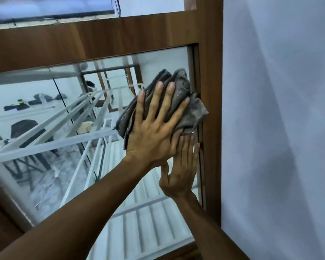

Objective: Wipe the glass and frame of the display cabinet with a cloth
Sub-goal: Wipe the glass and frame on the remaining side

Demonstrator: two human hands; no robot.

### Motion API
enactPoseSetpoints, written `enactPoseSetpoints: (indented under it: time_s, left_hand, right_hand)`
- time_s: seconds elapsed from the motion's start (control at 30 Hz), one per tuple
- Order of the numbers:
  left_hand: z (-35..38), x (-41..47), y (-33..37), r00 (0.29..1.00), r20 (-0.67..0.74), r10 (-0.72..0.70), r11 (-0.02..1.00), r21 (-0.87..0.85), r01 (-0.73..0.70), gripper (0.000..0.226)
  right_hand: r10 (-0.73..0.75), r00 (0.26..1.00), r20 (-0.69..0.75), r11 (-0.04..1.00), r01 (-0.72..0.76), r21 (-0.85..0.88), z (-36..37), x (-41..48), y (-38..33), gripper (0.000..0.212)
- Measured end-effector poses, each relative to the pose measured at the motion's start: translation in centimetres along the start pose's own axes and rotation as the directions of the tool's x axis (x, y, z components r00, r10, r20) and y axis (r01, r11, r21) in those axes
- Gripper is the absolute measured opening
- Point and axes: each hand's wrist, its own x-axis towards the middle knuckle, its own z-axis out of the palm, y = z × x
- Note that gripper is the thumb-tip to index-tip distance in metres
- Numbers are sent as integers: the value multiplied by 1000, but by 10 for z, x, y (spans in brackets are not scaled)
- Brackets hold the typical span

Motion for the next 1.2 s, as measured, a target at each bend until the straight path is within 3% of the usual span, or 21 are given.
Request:
enactPoseSetpoints:
  time_s: [0.13,0.5,0.67,0.8,0.9,0.93,1.03,1.1,1.17,1.2]
  left_hand:
    - [1,7,-1,992,6,127,992,-11,-127,68]
    - [-2,0,-11,994,-12,110,994,7,-110,69]
    - [-6,-28,-20,991,-74,-112,993,13,114,71]
    - [-8,-53,-43,987,-95,-131,991,21,133,71]
    - [-10,-77,-56,912,-163,-377,924,0,382,71]
    - [-11,-84,-56,905,-162,-394,917,-7,398,71]
    - [-9,-102,-65,957,-143,-253,966,22,259,70]
    - [-9,-110,-70,899,-199,-390,918,-3,398,69]
    - [-10,-118,-65,767,-228,-600,795,-62,603,71]
    - [-9,-124,-62,772,-226,-593,800,-56,598,71]
  right_hand:
    - [17,1000,-8,1000,-17,5,-2,-6,6,67]
    - [32,999,14,999,-32,-31,0,-9,9,68]
    - [0,997,71,1000,1,-12,-6,-5,4,63]
    - [-84,992,94,996,87,-25,-4,21,-8,58]
    - [-112,990,89,991,118,-65,-2,46,-18,60]
    - [-105,991,82,991,111,-73,-3,49,-21,61]
    - [-120,989,85,991,124,-43,-3,53,-35,62]
    - [-167,980,104,985,171,-27,0,61,-46,62]
    - [-171,980,100,984,174,-22,4,68,-55,63]
    - [-176,979,103,984,179,-16,6,68,-59,64]
